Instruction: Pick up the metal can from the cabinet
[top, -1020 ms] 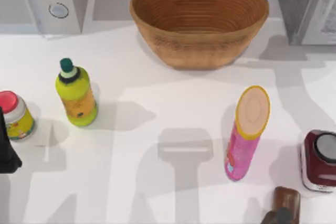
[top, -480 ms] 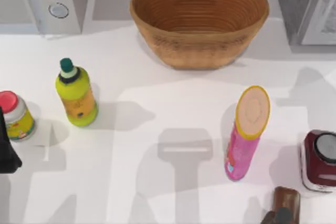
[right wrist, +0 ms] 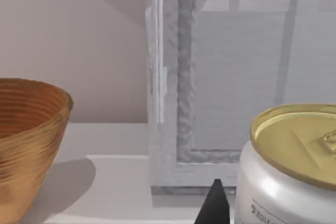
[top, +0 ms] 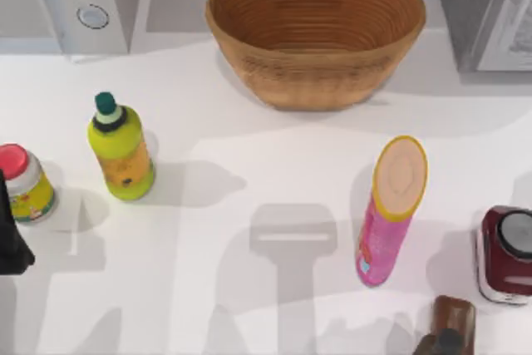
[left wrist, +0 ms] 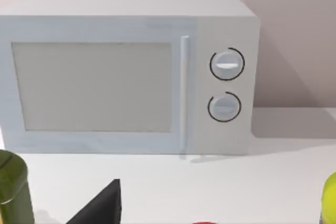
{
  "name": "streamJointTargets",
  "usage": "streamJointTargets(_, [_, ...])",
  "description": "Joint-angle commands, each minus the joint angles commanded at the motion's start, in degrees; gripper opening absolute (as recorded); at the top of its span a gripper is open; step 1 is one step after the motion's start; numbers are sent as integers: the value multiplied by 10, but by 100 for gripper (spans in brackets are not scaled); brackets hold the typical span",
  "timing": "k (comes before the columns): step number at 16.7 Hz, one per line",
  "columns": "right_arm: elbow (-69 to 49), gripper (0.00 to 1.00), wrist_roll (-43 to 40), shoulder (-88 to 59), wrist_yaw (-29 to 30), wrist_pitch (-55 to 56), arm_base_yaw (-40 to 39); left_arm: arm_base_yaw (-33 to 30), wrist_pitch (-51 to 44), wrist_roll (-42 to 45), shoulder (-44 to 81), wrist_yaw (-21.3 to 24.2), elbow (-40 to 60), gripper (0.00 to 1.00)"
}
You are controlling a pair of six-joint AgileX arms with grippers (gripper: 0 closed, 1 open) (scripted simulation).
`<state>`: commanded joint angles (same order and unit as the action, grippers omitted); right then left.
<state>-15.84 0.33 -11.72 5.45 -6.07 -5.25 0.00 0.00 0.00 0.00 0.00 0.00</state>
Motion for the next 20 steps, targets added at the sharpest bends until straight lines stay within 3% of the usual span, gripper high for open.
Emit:
streamJointTargets(5, [143,0,-3,105,-49,54,47,0,0,0,0,0,0,100])
streamJointTargets(14, [157,0,1,98,-69,70,56,0,0,0,0,0,0,100])
streamJointTargets(20, [110,0,31,-83,-220,208,119,0,0,0,0,0,0,100])
